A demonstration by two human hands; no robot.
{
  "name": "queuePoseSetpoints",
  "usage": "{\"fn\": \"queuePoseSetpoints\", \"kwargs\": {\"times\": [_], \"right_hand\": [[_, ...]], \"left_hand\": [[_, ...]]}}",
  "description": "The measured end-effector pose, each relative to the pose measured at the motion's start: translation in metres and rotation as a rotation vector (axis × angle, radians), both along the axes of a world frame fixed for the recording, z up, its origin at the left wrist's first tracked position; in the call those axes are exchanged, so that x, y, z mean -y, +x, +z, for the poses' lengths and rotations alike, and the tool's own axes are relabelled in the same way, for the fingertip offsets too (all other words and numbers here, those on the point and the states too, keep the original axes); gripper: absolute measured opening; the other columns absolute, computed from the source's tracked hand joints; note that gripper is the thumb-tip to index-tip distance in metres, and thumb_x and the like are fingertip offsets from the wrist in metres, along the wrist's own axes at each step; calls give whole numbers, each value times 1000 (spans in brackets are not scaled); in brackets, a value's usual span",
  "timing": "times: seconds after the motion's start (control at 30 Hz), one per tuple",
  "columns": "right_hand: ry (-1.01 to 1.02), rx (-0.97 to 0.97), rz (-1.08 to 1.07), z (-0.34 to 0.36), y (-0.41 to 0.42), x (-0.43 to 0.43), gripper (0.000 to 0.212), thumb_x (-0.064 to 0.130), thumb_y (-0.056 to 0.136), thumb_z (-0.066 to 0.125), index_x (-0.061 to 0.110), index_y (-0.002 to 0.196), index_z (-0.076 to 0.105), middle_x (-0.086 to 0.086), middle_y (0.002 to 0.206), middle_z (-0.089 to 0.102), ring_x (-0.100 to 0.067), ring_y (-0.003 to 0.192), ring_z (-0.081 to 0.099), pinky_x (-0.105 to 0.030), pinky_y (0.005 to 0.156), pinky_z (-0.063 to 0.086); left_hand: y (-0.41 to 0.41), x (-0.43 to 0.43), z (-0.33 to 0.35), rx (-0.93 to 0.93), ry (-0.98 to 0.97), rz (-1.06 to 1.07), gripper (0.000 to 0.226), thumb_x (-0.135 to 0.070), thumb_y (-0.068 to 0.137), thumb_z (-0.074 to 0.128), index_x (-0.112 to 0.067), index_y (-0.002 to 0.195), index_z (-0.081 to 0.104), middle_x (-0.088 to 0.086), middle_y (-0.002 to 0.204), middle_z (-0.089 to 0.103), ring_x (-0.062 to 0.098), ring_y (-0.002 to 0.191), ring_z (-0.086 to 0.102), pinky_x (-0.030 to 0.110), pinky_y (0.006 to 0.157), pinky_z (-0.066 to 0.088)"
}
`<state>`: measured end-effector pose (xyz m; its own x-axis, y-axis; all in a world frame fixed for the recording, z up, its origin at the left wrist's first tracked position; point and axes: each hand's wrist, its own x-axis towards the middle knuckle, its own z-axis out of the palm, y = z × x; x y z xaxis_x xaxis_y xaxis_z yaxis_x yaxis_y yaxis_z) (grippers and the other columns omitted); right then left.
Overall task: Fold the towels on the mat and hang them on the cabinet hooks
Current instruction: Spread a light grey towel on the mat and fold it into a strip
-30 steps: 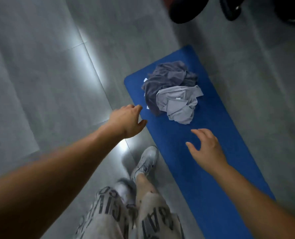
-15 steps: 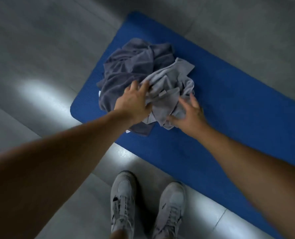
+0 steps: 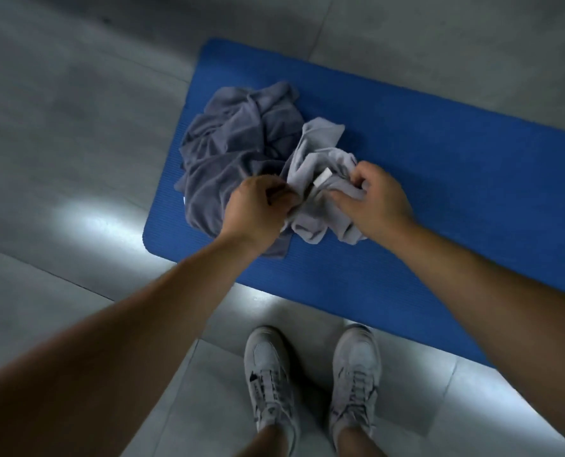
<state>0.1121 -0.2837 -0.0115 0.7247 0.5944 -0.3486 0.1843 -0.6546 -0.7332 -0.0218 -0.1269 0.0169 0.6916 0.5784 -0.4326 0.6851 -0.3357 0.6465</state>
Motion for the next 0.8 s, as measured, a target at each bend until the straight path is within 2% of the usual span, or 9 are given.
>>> {"fn": "queuePoseSetpoints", "kwargs": {"times": [0.13, 0.27, 0.37, 0.47, 0.5, 0.6, 0.67, 0.73, 0.8], "right_hand": [[5, -62, -197, 115, -2, 73, 39, 38, 80, 79, 22, 72, 45, 10, 64, 49, 1, 56, 46, -14, 49, 35], [18, -57, -310, 217, -2, 151, 36, 33, 79, 81, 16, 77, 49, 2, 72, 53, -5, 59, 44, -17, 51, 37], [1, -58, -360, 265, 5, 212, 33, 28, 79, 81, 16, 77, 50, 5, 71, 54, -4, 59, 45, -15, 50, 38], [-11, -64, -405, 285, 20, 275, 33, 26, 80, 81, 17, 76, 49, 15, 64, 52, -2, 58, 46, -13, 49, 39], [-5, -64, -412, 287, 28, 297, 33, 27, 80, 80, 17, 77, 49, 16, 64, 51, -1, 58, 46, -13, 49, 39], [9, -63, -414, 285, 59, 368, 33, 29, 81, 80, 15, 79, 50, 16, 63, 49, -1, 57, 44, -14, 49, 38], [21, -84, -410, 273, 86, 420, 33, 28, 81, 80, 12, 80, 51, 16, 62, 49, 0, 55, 44, -12, 48, 37], [16, -104, -393, 255, 111, 470, 35, 29, 81, 81, 9, 82, 51, 11, 64, 48, -1, 55, 43, -12, 48, 37], [31, -132, -394, 229, 136, 522, 37, 28, 80, 81, 7, 82, 51, 6, 67, 48, -2, 55, 41, -13, 48, 36]], "left_hand": [[11, 56, 120, 80, -305, 43, 23, -20, 94, 67, -22, 71, 68, -9, 61, 67, 6, 52, 52, 22, 51, 43], [22, 117, 201, 145, -457, -16, 15, -21, 94, 67, -15, 81, 71, 7, 79, 73, 22, 78, 72, 41, 76, 58], [41, 171, 231, 133, -529, 6, 8, -21, 96, 67, -21, 90, 72, 1, 86, 76, 17, 84, 73, 40, 82, 61], [69, 233, 244, 125, -565, -4, 9, -32, 94, 65, -25, 94, 71, 5, 91, 72, 31, 89, 68, 51, 84, 59], [79, 254, 245, 128, -563, -17, 11, -33, 95, 65, -25, 92, 71, 7, 91, 71, 33, 87, 66, 49, 82, 57], [113, 323, 246, 152, -525, -22, 12, -26, 96, 65, -20, 89, 73, 3, 80, 69, 13, 70, 59, 31, 69, 52], [137, 374, 242, 156, -491, 3, 9, -23, 95, 67, -20, 92, 75, -2, 79, 70, 8, 70, 60, 27, 68, 52], [158, 429, 229, 129, -436, 27, 8, -25, 93, 68, -24, 89, 75, 1, 82, 72, 19, 76, 67, 37, 74, 56], [178, 486, 211, 115, -424, 27, 13, -28, 89, 67, -19, 83, 73, 12, 82, 70, 33, 79, 67, 47, 75, 56]]}}
